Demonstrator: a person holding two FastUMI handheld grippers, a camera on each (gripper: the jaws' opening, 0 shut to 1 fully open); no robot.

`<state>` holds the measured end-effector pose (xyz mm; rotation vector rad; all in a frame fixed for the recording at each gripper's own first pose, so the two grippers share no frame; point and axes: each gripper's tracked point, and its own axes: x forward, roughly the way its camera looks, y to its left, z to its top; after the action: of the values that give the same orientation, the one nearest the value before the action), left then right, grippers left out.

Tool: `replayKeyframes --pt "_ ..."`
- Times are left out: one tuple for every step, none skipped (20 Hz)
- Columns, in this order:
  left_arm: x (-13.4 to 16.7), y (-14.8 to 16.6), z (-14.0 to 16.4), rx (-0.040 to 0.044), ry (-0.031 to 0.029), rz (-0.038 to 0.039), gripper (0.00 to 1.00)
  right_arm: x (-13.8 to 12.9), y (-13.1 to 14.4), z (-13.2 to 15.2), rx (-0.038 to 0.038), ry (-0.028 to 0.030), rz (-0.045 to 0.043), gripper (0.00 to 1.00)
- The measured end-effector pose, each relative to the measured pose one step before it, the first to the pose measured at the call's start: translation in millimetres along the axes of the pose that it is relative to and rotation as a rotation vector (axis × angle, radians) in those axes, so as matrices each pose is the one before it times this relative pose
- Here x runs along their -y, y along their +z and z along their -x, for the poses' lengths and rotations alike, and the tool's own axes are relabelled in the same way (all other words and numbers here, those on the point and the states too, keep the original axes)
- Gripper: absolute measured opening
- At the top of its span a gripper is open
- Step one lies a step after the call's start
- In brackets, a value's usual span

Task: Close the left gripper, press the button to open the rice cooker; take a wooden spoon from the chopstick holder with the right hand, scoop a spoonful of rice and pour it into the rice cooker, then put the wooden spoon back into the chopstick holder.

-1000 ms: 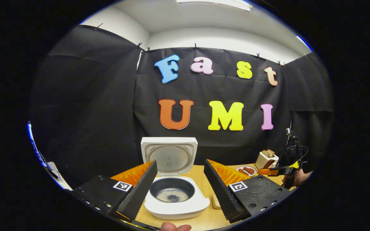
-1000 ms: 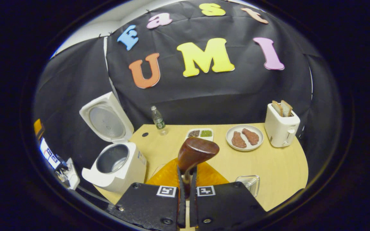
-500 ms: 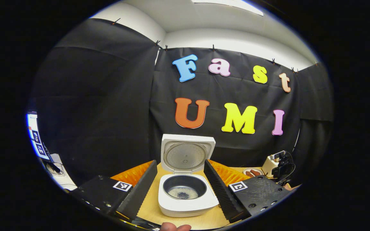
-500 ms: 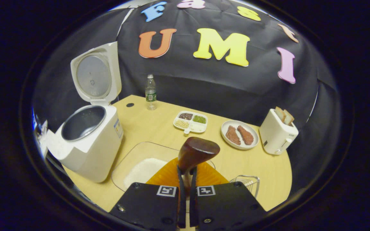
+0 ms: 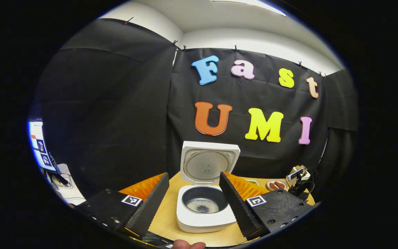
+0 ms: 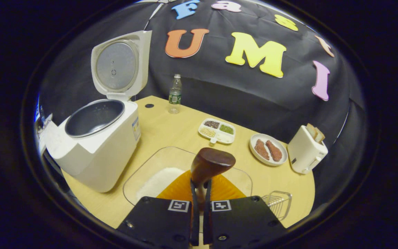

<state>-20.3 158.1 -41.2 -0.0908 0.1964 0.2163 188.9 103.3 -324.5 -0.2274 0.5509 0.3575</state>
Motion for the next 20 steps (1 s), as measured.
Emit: replayKeyframes --pt "-0.8 -0.37 1.88 -0.00041 0.00365 0.00162 0.94 -5.88 1.0 -1.04 -0.00172 0.0162 -0.03161 0.1" --pt "-0.66 -2.24 0.91 -0.00585 0.00064 0.00046 0.94 -4.2 2.24 -1.23 0.00066 0.01447 -0.03064 0.1" --pt "-1.89 -3.58 0.43 -0.01217 0.00347 -0.00389 0.94 -5.11 0.75 -2.64 -0.00057 0.01826 -0.04827 0.1" --pt "-3.02 -2.84 0.01 -0.01223 0.00574 -0.00724 0.94 -3.17 1.34 -0.67 0.00253 0.01478 -0.04085 0.1" --pt "-2.7 -0.38 1.15 -0.00524 0.00762 -0.00418 0.94 -1.47 1.93 -1.45 0.00314 0.01742 -0.04969 0.1" --pt "-1.65 0.52 0.41 -0.004 0.00538 0.00194 0.94 -0.58 1.08 -0.97 -0.00129 0.0127 -0.04277 0.1" --pt "-0.47 0.33 0.27 -0.00272 0.00279 0.00539 0.94 1.2 0.23 -0.65 -0.00018 0.0093 -0.03998 0.1" --pt "0.17 -1.37 0.19 -0.00608 0.00154 0.00339 0.94 0.7 1.29 -0.33 0.00051 0.01478 -0.04576 0.1" --pt "-0.29 -1.34 0.9 -0.00601 0.00222 -0.0005 0.94 -0.98 1.29 0.32 0.00414 0.01778 -0.05411 0.1" --pt "-0.53 -0.5 0.02 -0.00231 0.00028 -0.00357 0.94 -1.67 0.78 0.48 0.00236 0.01917 -0.05367 0.1" --pt "-0.3 -0.08 0.58 -0.00284 0.00037 -0.0026 0.94 -0.36 1.0 1.13 0.00353 0.0143 -0.04538 0.1" --pt "0.7 0.27 -0.19 -0.00313 -0.00039 -0.00038 0.94 0.15 1.33 0.06 0.00346 0.01082 -0.038 0.1" --pt "1.35 -0.12 -1.04 -0.00332 -0.00194 0.0002 0.94 0.41 -0.11 -0.16 0.00395 0.00737 -0.03155 0.1" --pt "1.32 -1.3 0.05 -0.00532 -0.00269 -0.00098 0.94 0.11 0.51 0.36 0.00335 0.00761 -0.02745 0.1" --pt "1.49 0.02 -0.01 -0.00336 -0.00257 -0.00224 0.94 0.05 0.09 0.02 0.00365 0.00686 -0.02594 0.1" --pt "2.35 0.65 -1.02 -0.00186 -0.00253 -0.00273 0.94 0.04 1.16 0.07 0.00418 0.01092 -0.02714 0.1" --pt "2.12 1.83 0.39 0.00135 -0.0032 -0.00153 0.94 -1.11 -0.03 1.18 0.00408 0.01213 -0.02573 0.1" --pt "1.69 1.05 0.28 0.00241 -0.00253 0.00031 0.94 0.71 0.05 0.6 0.00457 0.00894 -0.02246 0.1" --pt "2.32 1.06 0.17 -0.00267 -0.00398 0.00295 0.94 3.09 0.73 1.18 0.00468 0.00265 -0.01718 0.1" --pt "2.93 -0.28 0.68 -0.00348 -0.00358 0.00262 0.94 2.96 0.03 0.13 0.0038 0.00343 -0.01826 0.1"
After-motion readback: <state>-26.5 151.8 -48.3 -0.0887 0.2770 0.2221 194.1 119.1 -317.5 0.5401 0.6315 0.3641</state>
